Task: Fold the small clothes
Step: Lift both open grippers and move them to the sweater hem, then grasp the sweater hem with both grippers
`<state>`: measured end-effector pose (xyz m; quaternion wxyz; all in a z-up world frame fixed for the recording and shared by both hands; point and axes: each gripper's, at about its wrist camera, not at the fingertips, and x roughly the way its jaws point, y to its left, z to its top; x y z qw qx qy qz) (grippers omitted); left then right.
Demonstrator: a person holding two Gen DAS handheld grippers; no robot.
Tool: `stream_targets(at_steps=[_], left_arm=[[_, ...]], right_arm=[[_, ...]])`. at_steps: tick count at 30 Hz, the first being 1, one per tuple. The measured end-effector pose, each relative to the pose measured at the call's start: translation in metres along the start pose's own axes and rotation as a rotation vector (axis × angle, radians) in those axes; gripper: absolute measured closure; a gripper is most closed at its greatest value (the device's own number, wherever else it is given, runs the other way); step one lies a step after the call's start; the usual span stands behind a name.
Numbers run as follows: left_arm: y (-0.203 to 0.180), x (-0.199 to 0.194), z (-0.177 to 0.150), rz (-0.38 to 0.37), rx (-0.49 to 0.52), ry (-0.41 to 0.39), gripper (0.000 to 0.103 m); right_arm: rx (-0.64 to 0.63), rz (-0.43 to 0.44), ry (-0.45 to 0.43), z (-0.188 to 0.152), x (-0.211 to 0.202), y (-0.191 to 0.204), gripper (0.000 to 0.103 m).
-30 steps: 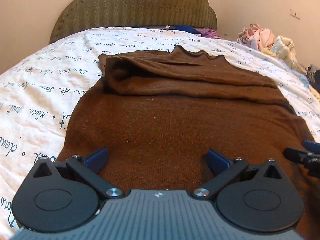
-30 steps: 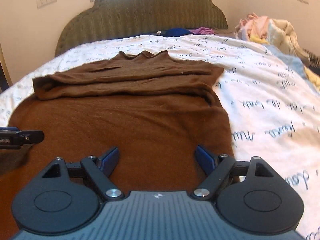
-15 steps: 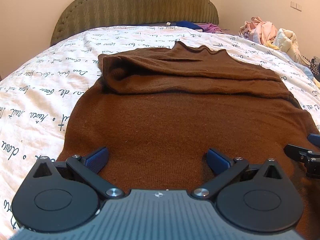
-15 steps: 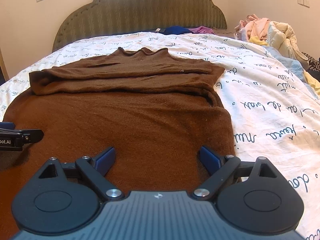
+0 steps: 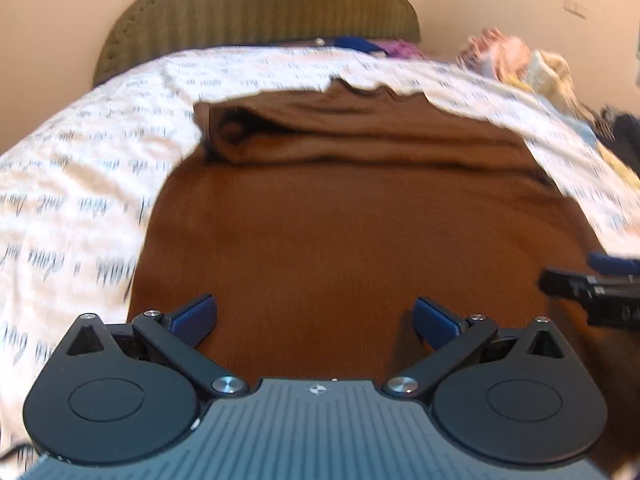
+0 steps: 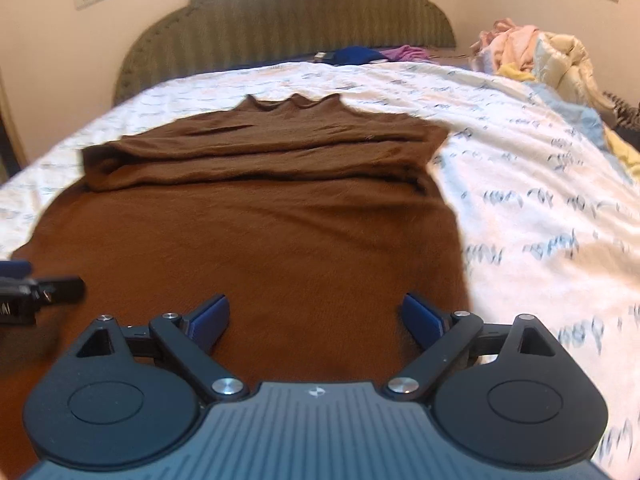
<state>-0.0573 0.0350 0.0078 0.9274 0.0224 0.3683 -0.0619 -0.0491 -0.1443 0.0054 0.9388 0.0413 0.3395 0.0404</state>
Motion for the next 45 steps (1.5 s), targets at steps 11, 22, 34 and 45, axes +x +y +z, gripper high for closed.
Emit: stream_targets(at_steps=[11, 22, 34, 45], left_arm=[[-0.014, -0.038, -0.025, 0.005, 0.093, -0.041, 0.001], [-0.005, -0.051, -0.043, -0.056, 0.075, 0.009, 0.001], [0.032, -0.105, -0.064, 0.041, -0.001, -0.062, 0.002], [0.125, -0.086, -0.057, -0.385, -0.621, 0.147, 0.006]], right_arm=[[-0.092, -0.012, 0.009, -0.014, -0.023, 0.019, 0.0], [-0.16, 0.055, 0.046, -0.029, -0.041, 0.022, 0.0], [-0.111, 0.075, 0.023, -0.054, -0.091, -0.008, 0.0], [0.471, 0.469, 0.265, -0.055, -0.086, -0.106, 0.0]])
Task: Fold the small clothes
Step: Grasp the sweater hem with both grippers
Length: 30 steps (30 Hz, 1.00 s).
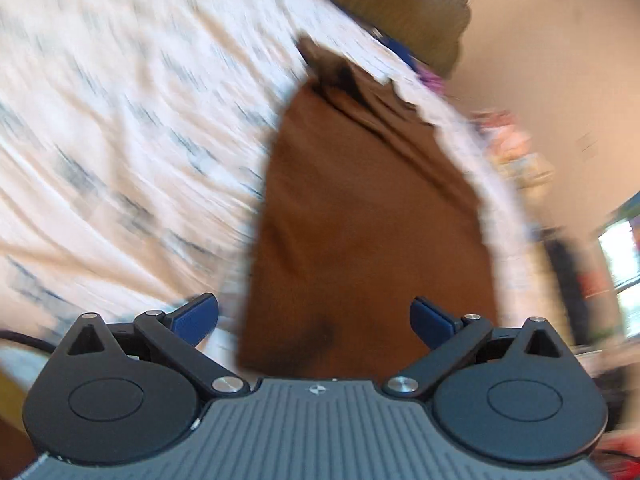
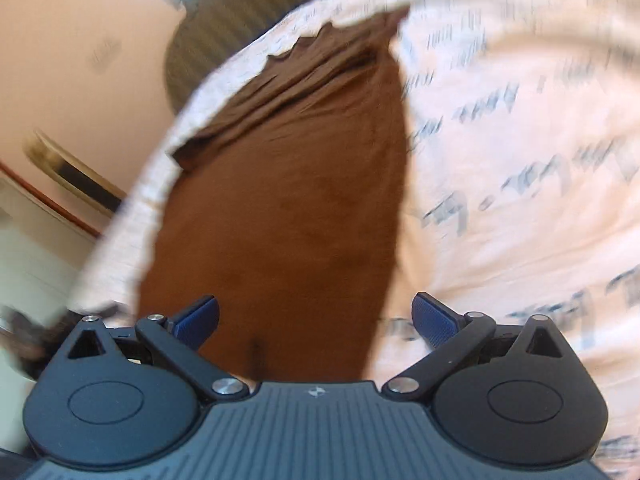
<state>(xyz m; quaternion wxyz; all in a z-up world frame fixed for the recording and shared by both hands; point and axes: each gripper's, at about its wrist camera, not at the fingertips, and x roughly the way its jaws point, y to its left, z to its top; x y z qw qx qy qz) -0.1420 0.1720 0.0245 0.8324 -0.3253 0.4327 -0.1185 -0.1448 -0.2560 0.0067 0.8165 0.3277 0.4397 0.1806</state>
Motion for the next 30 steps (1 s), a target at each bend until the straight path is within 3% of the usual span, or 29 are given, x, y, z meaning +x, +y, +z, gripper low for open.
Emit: stream_targets(at_steps=[3, 4, 6, 8, 10, 12, 13, 14, 18, 19, 20, 21, 24, 30], left_arm=[[0.016, 0.011, 0.007, -0.21, -0.161, 0.132, 0.015], [0.02, 0.016, 0.006, -0.233, -0.198, 0.169, 0.025], [0.023, 0.022, 0.004, -0.225, -0.216, 0.206, 0.036], [0.024, 0.025, 0.005, -0.186, -0.209, 0.215, 0.053], [0.028, 0.032, 0.009, -0.161, -0.21, 0.232, 0.066], [0.031, 0.034, 0.012, -0.163, -0.219, 0.235, 0.07], [0.031, 0.036, 0.015, -0.151, -0.212, 0.234, 0.074], [0.031, 0.037, 0.017, -0.145, -0.206, 0.234, 0.074], [0.033, 0.036, 0.025, -0.133, -0.195, 0.229, 0.074], [0.032, 0.036, 0.027, -0.119, -0.18, 0.224, 0.091], [0.03, 0.035, 0.028, -0.094, -0.159, 0.225, 0.101], [0.027, 0.034, 0.029, -0.075, -0.137, 0.219, 0.1], [0.007, 0.03, 0.036, -0.078, -0.029, 0.21, 0.1], [-0.026, 0.031, 0.094, -0.229, 0.003, 0.095, 0.1]], right_arm=[[0.155, 0.196, 0.058, 0.012, 0.004, -0.017, 0.0], [0.183, 0.24, 0.079, 0.013, 0.008, -0.02, 0.0], [0.2, 0.255, 0.105, 0.016, 0.016, -0.021, 0.0], [0.202, 0.255, 0.115, 0.018, 0.022, -0.022, 0.002], [0.209, 0.26, 0.112, 0.017, 0.022, -0.024, 0.013], [0.217, 0.24, 0.129, 0.016, 0.022, -0.03, 0.046], [0.216, 0.219, 0.139, 0.017, 0.025, -0.032, 0.054], [0.215, 0.204, 0.145, 0.015, 0.026, -0.034, 0.07], [0.235, 0.212, 0.154, 0.014, 0.029, -0.044, 0.085], [0.229, 0.209, 0.156, 0.014, 0.03, -0.045, 0.087], [0.221, 0.209, 0.161, 0.014, 0.031, -0.044, 0.093], [0.221, 0.217, 0.169, 0.014, 0.03, -0.045, 0.097], [0.206, 0.255, 0.155, 0.017, 0.026, -0.043, 0.097], [0.216, 0.409, 0.046, 0.06, 0.016, -0.032, 0.097]])
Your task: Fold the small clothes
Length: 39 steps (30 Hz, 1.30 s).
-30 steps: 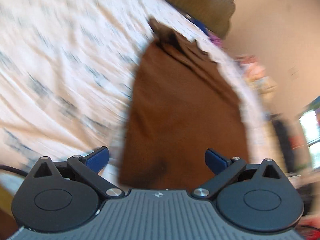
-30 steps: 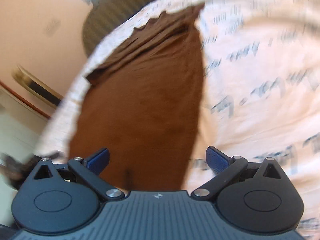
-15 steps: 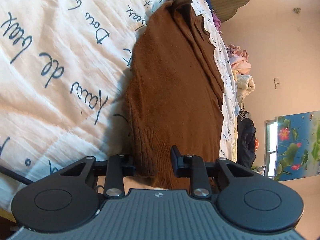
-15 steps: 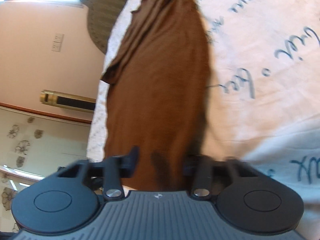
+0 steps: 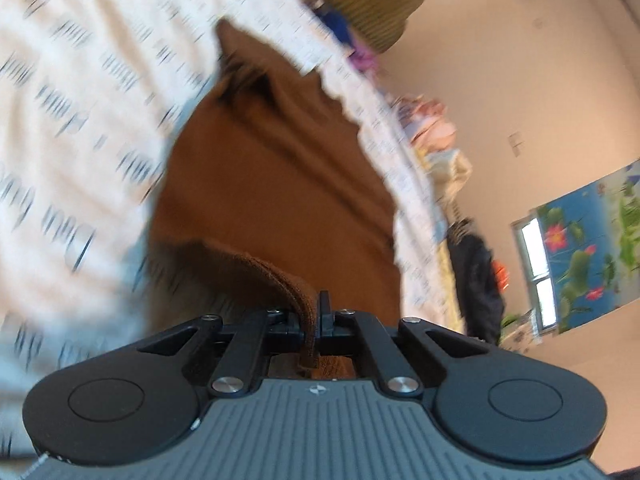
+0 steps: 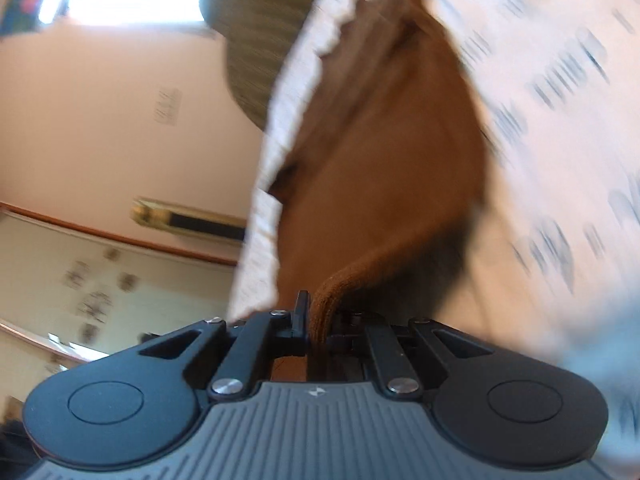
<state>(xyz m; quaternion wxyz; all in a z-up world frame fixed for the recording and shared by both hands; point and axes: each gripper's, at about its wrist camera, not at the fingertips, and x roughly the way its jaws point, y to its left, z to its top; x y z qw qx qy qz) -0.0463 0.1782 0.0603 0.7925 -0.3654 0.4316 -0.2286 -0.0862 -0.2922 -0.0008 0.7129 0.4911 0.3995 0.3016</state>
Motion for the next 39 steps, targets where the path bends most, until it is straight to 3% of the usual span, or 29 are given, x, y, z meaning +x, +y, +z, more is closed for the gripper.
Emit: stream_targets(at_steps=[4, 8, 14, 19, 24, 27, 29, 30, 31, 32, 33, 36, 39], left_arm=[[-0.009, 0.039, 0.066, -0.04, -0.045, -0.097, 0.1], [-0.013, 0.088, 0.139, -0.025, -0.082, -0.168, 0.1], [-0.013, 0.166, 0.231, 0.079, -0.073, -0.197, 0.1], [0.039, 0.237, 0.256, 0.246, -0.171, -0.14, 0.099], [0.013, 0.223, 0.26, 0.137, -0.117, -0.195, 0.1], [0.008, 0.224, 0.275, 0.154, -0.121, -0.234, 0.099], [0.02, 0.224, 0.284, 0.161, -0.196, -0.27, 0.091], [0.025, 0.22, 0.283, 0.129, -0.244, -0.274, 0.068], [0.031, 0.214, 0.281, 0.106, -0.282, -0.279, 0.037], [0.033, 0.203, 0.275, 0.106, -0.298, -0.295, 0.026], [0.033, 0.191, 0.268, 0.112, -0.276, -0.322, 0.014], [0.03, 0.152, 0.243, 0.148, -0.182, -0.334, 0.013], [0.04, 0.117, 0.202, 0.173, -0.207, -0.334, 0.014]], right_arm=[[-0.009, 0.082, -0.087, 0.064, 0.015, 0.005, 0.097], [0.026, 0.135, -0.188, 0.141, 0.038, -0.008, 0.097], [0.123, 0.08, -0.242, 0.243, 0.092, -0.046, 0.096], [0.215, 0.016, -0.331, 0.282, 0.126, -0.09, 0.096], [0.177, 0.039, -0.319, 0.291, 0.13, -0.075, 0.096], [0.201, 0.06, -0.343, 0.303, 0.13, -0.07, 0.094], [0.284, 0.054, -0.399, 0.311, 0.13, -0.085, 0.087], [0.348, 0.048, -0.416, 0.315, 0.13, -0.096, 0.067], [0.393, 0.047, -0.419, 0.314, 0.13, -0.102, 0.062], [0.392, 0.069, -0.419, 0.311, 0.13, -0.101, 0.061], [0.359, 0.062, -0.411, 0.307, 0.128, -0.093, 0.049], [0.171, 0.017, -0.381, 0.282, 0.104, -0.061, 0.022], [0.062, -0.023, -0.349, 0.24, 0.074, -0.041, 0.022]])
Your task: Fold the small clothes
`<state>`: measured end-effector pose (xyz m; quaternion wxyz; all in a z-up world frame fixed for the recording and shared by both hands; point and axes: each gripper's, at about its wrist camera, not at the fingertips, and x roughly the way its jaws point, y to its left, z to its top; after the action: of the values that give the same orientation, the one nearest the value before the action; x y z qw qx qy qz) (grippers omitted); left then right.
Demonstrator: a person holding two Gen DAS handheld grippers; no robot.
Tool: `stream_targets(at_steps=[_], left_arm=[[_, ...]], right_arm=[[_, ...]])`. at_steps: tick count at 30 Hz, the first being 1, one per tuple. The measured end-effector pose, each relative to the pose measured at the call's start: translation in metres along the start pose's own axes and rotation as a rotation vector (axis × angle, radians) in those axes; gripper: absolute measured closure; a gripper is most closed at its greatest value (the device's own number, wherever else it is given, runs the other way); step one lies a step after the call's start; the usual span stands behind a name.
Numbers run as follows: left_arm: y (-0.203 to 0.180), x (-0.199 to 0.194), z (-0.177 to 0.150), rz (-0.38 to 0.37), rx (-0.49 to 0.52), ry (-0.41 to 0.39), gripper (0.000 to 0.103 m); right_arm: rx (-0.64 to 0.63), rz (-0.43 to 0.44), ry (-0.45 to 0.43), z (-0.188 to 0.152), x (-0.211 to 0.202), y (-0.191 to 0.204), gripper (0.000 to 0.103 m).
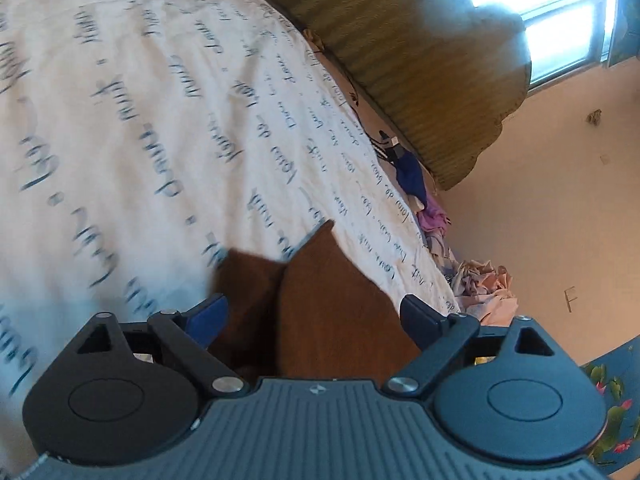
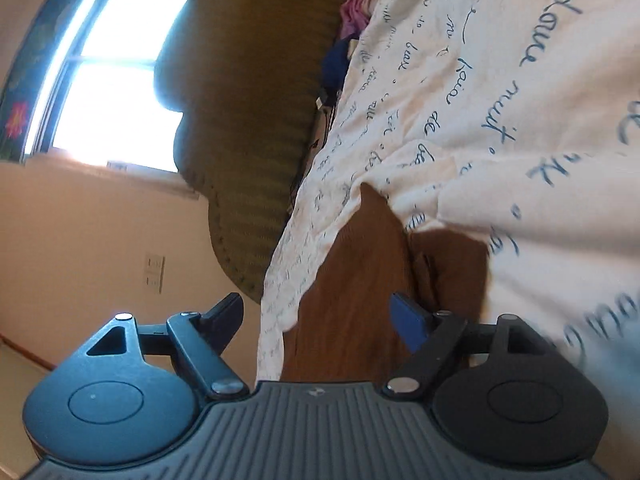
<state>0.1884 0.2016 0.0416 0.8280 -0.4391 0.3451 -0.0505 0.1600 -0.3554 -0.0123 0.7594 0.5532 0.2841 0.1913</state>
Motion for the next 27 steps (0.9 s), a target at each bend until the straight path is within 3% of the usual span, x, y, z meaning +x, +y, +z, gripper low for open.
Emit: stream_targets(at_steps=[4, 6, 9, 11, 14, 15, 16, 17, 18, 19, 27], left_arm=[[0.022, -0.051, -0.046, 0.053, 0.012, -0.053, 0.014], [0.028, -0.057, -0.066, 0.058, 0.023, -0.042, 0.014], [0.029, -0.051, -0.089, 0.037, 0.045, -0.019, 0.013], [0.02, -0.046, -0.095, 0.034, 0.085, -0.071, 0.011], [0.013, -0.027, -0.089, 0.014, 0.037, -0.075, 0.011], [0.01, -0.02, -0.086, 0.027, 0.048, -0.075, 0.014], [0.006, -0.012, -0.085, 0.063, 0.06, -0.077, 0.033], [0.001, -0.005, -0.085, 0.097, 0.086, -0.075, 0.047], [-0.002, 0.002, -0.084, 0.127, 0.109, -0.056, 0.081], [-0.001, 0.007, -0.082, 0.144, 0.108, -0.022, 0.088], [-0.023, -0.011, -0.079, 0.152, 0.153, -0.004, 0.09]], right_arm=[[-0.079, -0.13, 0.004, -0.043, -0.052, 0.002, 0.022], [-0.109, -0.206, 0.0, -0.06, -0.065, 0.004, 0.023], [-0.094, -0.194, 0.036, -0.076, -0.065, 0.001, 0.023], [-0.099, -0.211, 0.068, -0.084, -0.049, 0.005, 0.023], [-0.105, -0.203, 0.052, -0.088, -0.028, 0.01, 0.022], [-0.08, -0.195, 0.025, -0.086, -0.022, 0.008, 0.023], [-0.059, -0.184, -0.004, -0.084, -0.018, 0.005, 0.024], [-0.047, -0.178, -0.026, -0.083, -0.013, 0.004, 0.046], [-0.019, -0.183, -0.018, -0.079, -0.005, 0.0, 0.09], [0.008, -0.177, 0.002, -0.077, 0.002, -0.005, 0.092], [-0.053, -0.11, -0.035, -0.074, -0.009, 0.011, 0.093]])
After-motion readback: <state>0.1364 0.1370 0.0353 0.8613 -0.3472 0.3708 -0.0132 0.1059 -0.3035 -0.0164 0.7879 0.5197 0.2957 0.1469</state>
